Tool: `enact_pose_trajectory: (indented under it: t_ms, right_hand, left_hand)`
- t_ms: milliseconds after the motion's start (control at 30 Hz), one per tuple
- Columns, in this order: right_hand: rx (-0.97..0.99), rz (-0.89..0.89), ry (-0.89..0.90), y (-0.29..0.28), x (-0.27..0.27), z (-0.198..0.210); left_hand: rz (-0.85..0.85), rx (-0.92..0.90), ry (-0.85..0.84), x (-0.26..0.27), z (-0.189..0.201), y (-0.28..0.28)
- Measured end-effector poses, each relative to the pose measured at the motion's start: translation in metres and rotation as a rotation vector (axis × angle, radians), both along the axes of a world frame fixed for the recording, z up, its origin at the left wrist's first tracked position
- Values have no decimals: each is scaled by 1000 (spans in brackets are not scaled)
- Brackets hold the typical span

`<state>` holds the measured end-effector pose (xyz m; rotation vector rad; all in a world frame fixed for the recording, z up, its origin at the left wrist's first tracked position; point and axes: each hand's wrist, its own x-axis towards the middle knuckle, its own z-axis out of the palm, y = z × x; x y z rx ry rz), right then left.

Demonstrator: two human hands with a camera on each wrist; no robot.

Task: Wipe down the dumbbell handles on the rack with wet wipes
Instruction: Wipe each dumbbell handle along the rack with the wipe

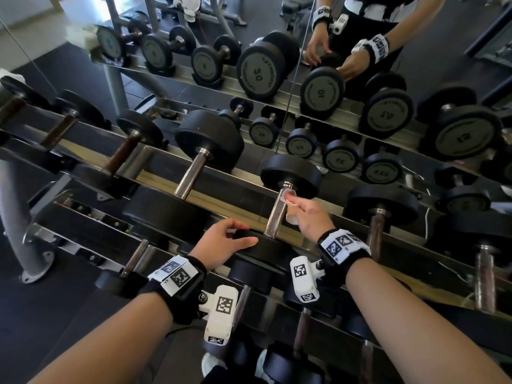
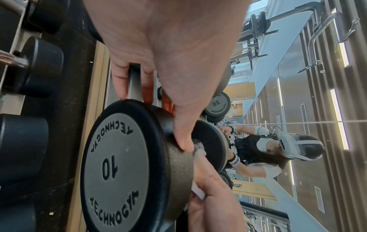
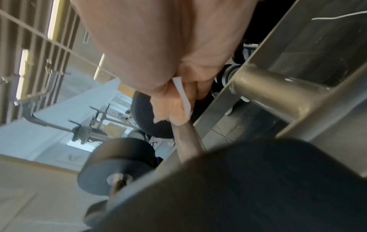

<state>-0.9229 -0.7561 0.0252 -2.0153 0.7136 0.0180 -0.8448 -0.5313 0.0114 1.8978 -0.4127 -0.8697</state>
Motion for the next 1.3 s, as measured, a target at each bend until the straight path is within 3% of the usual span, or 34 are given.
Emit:
enact_pose_trajectory:
  t_ms: [167,433,600,800,1100,1300]
  right_hand:
    - [-21,50,50,13,-10,-21]
    - [14,141,83,13,-28,-3]
    - [50,99,-31,-7,-52,29]
    - [119,62,-113,-53,-95,61]
    - [-56,193,-147,-131,-164,70]
    - [-166,234,-130,-161,-167,63]
  left_hand:
    - [3,-26,34,2,-3,0]
    - [-13,-16,47,-1,7,-2]
    - [46,187,-286,-11,28,-14]
    - [20,-49,-368,-51,59,-62]
    - [-31,-17,-192,-142,49,-134]
    - [27,80,-139,-171,25,-150]
